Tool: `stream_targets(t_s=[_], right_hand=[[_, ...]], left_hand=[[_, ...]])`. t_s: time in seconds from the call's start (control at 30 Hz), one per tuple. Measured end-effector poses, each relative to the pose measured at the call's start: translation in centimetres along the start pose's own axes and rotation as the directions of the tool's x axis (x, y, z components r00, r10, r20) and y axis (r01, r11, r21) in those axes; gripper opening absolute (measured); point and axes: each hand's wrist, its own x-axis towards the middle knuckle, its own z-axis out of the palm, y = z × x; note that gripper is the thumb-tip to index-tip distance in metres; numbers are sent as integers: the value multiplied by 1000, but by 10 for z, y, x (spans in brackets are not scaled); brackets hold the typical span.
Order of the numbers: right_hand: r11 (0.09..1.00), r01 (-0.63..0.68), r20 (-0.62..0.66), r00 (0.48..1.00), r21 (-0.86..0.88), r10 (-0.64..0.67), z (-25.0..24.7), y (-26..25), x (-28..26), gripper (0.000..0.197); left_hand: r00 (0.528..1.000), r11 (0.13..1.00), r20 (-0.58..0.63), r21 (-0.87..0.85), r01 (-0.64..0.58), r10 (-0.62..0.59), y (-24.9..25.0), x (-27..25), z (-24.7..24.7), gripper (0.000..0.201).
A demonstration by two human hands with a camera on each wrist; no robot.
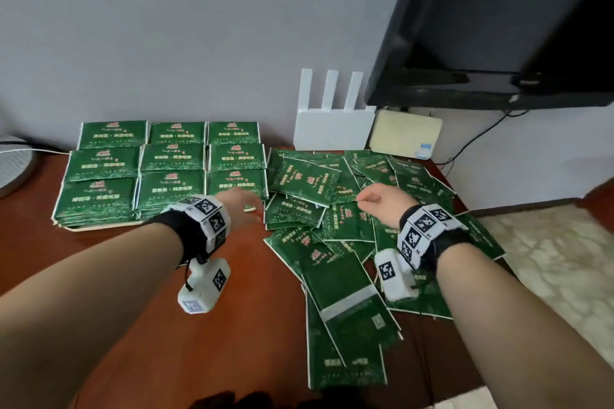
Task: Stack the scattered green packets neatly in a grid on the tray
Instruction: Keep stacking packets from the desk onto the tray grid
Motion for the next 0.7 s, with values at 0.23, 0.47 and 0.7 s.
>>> stream_targets(t_s=[0.23, 0.47, 0.7], right_hand=[[988, -154, 247, 957, -19, 154, 46, 77, -32, 34], [994, -86, 303, 951, 63, 63, 83, 100, -32, 64], [999, -11, 239, 971, 32, 3, 101, 102, -33, 49]], left_hand=[[990, 990, 143, -135, 30, -10, 71, -3, 74, 38], [979, 982, 116, -71, 174, -165, 103, -7, 135, 76], [949, 902, 40, -299, 311, -314, 102, -21, 154, 65]])
